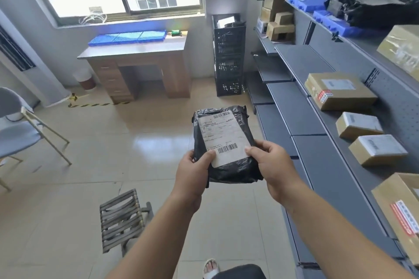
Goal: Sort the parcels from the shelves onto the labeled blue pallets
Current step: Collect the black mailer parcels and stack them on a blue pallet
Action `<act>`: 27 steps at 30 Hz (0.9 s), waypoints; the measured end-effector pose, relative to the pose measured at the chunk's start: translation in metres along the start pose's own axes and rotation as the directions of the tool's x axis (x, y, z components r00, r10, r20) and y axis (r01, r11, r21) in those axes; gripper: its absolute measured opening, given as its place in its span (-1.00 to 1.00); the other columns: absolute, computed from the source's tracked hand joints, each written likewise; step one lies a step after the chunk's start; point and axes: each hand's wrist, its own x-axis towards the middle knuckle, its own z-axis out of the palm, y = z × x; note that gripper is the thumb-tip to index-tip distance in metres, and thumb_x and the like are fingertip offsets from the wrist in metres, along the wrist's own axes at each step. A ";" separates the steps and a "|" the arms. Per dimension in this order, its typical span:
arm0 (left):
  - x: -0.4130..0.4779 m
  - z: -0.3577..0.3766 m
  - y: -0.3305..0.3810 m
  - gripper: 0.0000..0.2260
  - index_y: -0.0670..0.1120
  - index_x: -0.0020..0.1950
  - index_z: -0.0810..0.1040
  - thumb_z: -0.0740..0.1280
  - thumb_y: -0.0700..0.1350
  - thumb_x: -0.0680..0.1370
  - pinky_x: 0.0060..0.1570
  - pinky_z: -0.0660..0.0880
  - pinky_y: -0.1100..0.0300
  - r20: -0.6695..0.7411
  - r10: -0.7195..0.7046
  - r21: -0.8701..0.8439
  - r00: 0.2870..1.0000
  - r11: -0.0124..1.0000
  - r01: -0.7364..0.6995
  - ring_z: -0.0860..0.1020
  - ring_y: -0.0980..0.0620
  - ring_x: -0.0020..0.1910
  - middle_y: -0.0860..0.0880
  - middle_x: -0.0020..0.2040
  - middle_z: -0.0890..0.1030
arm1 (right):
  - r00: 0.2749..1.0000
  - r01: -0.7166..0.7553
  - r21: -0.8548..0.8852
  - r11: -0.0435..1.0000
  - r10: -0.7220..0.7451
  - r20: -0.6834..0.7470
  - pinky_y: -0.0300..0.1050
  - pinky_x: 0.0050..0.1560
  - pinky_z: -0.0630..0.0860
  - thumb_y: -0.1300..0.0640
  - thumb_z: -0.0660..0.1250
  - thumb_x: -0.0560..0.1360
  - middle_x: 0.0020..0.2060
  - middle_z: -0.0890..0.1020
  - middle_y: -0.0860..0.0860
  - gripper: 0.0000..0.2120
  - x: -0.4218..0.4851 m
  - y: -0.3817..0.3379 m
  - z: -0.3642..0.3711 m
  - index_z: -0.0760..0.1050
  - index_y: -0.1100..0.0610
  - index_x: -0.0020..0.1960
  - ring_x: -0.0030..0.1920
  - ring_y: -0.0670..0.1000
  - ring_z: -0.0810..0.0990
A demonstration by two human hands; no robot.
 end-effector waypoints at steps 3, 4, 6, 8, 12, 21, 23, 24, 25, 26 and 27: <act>0.058 0.004 0.026 -0.88 -0.08 0.12 0.58 0.40 -0.12 0.60 -0.52 0.32 0.27 0.026 0.026 0.033 0.999 0.999 -0.027 0.51 0.10 -0.40 -0.01 -0.14 0.66 | 0.999 0.016 0.027 1.000 -0.014 -0.046 0.03 -0.13 0.70 0.27 0.32 0.60 -0.04 0.77 0.07 -0.80 0.049 -0.019 0.022 0.64 0.11 0.16 -0.06 0.11 0.76; 0.077 0.006 0.033 -0.88 -0.08 0.12 0.59 0.40 -0.12 0.60 -0.52 0.32 0.27 0.043 0.031 0.035 0.999 0.999 -0.032 0.52 0.09 -0.39 -0.02 -0.13 0.67 | 0.998 0.023 0.040 0.999 -0.020 -0.065 0.05 -0.11 0.70 0.27 0.32 0.60 -0.05 0.77 0.07 -0.80 0.064 -0.025 0.028 0.64 0.10 0.15 -0.06 0.11 0.76; 0.111 0.012 0.045 -0.87 -0.07 0.14 0.60 0.39 -0.11 0.60 -0.51 0.33 0.26 0.067 0.028 0.035 0.997 0.999 -0.031 0.52 0.07 -0.37 -0.03 -0.12 0.67 | 0.996 0.028 0.049 0.998 -0.023 -0.088 0.07 -0.08 0.70 0.28 0.32 0.59 -0.04 0.77 0.06 -0.79 0.095 -0.034 0.037 0.64 0.11 0.16 -0.05 0.12 0.76; 0.143 0.021 0.055 -0.86 -0.06 0.14 0.60 0.39 -0.10 0.60 -0.50 0.32 0.26 0.090 0.022 0.049 0.996 0.998 -0.026 0.49 0.09 -0.39 -0.02 -0.13 0.66 | 0.995 0.020 0.049 0.999 -0.015 -0.102 0.09 -0.04 0.70 0.28 0.31 0.58 -0.03 0.77 0.06 -0.77 0.125 -0.044 0.042 0.64 0.13 0.18 -0.03 0.12 0.76; 0.212 0.050 0.072 -0.86 -0.07 0.15 0.60 0.38 -0.11 0.60 -0.50 0.31 0.26 0.125 0.017 0.070 0.992 0.997 -0.026 0.45 0.15 -0.48 -0.01 -0.16 0.63 | 0.991 0.026 0.041 0.999 -0.020 -0.131 0.09 -0.02 0.70 0.28 0.31 0.58 -0.03 0.77 0.07 -0.77 0.195 -0.065 0.041 0.65 0.14 0.17 -0.02 0.13 0.76; 0.365 0.137 0.128 -0.88 -0.08 0.11 0.59 0.39 -0.11 0.60 -0.52 0.31 0.28 0.052 0.038 0.078 0.998 0.996 -0.042 0.47 0.11 -0.42 0.02 -0.17 0.65 | 0.994 0.045 0.043 0.998 -0.041 -0.098 0.02 -0.08 0.68 0.27 0.34 0.58 -0.07 0.77 0.08 -0.84 0.377 -0.127 0.031 0.66 0.13 0.07 -0.06 0.12 0.75; 0.393 0.154 0.142 -0.88 -0.10 0.11 0.59 0.39 -0.12 0.60 -0.53 0.30 0.28 0.029 0.047 0.066 0.998 0.997 -0.049 0.46 0.11 -0.43 0.01 -0.18 0.64 | 0.996 0.052 0.036 0.998 -0.050 -0.072 0.05 -0.04 0.69 0.27 0.34 0.58 -0.08 0.77 0.07 -0.85 0.412 -0.145 0.030 0.67 0.13 0.06 -0.05 0.12 0.75; 0.408 0.162 0.149 -0.88 -0.10 0.11 0.59 0.38 -0.12 0.60 -0.53 0.30 0.28 0.019 0.051 0.061 0.999 0.997 -0.052 0.45 0.13 -0.45 0.02 -0.20 0.63 | 0.996 0.060 0.032 0.998 -0.058 -0.064 0.07 -0.01 0.69 0.27 0.34 0.58 -0.07 0.77 0.07 -0.85 0.429 -0.153 0.030 0.67 0.13 0.05 -0.04 0.12 0.75; 0.423 0.170 0.155 -0.89 -0.10 0.10 0.59 0.39 -0.12 0.60 -0.53 0.30 0.28 0.009 0.052 0.057 0.999 0.997 -0.053 0.44 0.14 -0.47 0.02 -0.21 0.62 | 0.996 0.066 0.028 0.997 -0.064 -0.061 0.08 0.00 0.69 0.27 0.34 0.58 -0.07 0.77 0.06 -0.85 0.446 -0.160 0.030 0.67 0.12 0.05 -0.03 0.12 0.75; 0.437 0.177 0.159 -0.89 -0.10 0.10 0.59 0.38 -0.12 0.60 -0.53 0.30 0.29 0.000 0.050 0.051 0.999 0.997 -0.050 0.44 0.16 -0.48 0.03 -0.22 0.62 | 0.996 0.066 0.027 0.997 -0.064 -0.060 0.08 0.00 0.69 0.27 0.34 0.58 -0.06 0.77 0.06 -0.85 0.462 -0.166 0.030 0.66 0.11 0.05 -0.03 0.11 0.75; 0.449 0.183 0.164 -0.89 -0.10 0.10 0.59 0.38 -0.12 0.60 -0.53 0.30 0.29 -0.005 0.045 0.043 0.999 0.998 -0.045 0.44 0.17 -0.49 0.03 -0.22 0.62 | 0.996 0.063 0.032 0.998 -0.061 -0.063 0.07 -0.01 0.69 0.26 0.34 0.58 -0.05 0.77 0.07 -0.85 0.476 -0.171 0.031 0.66 0.11 0.06 -0.03 0.11 0.75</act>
